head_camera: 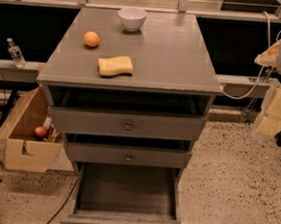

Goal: Place sponge into bottom drawer

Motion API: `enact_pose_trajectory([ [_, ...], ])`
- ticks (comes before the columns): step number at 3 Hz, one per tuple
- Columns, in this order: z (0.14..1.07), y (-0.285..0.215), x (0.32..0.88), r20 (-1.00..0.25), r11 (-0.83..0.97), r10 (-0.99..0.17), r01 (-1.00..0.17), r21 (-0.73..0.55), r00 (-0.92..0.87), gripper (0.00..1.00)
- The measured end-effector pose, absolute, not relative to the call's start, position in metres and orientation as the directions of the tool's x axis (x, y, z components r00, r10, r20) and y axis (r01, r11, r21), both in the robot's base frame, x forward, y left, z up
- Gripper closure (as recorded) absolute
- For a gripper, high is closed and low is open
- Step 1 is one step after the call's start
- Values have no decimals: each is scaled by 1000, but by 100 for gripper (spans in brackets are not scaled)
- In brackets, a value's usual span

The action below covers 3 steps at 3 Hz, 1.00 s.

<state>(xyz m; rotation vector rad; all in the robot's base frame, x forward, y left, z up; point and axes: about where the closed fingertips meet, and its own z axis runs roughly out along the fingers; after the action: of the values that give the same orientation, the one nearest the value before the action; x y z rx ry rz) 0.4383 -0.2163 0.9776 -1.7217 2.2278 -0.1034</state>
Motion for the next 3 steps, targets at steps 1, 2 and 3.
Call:
enact_pose_trajectory([
  [1,978,-216,439,-209,270,-953,-930,-251,-220,0],
  [2,965,-170,500,-336,258,-925,-942,-217,-176,0],
  [3,946,-125,555,-423,237,-895,-955,-180,-143,0],
])
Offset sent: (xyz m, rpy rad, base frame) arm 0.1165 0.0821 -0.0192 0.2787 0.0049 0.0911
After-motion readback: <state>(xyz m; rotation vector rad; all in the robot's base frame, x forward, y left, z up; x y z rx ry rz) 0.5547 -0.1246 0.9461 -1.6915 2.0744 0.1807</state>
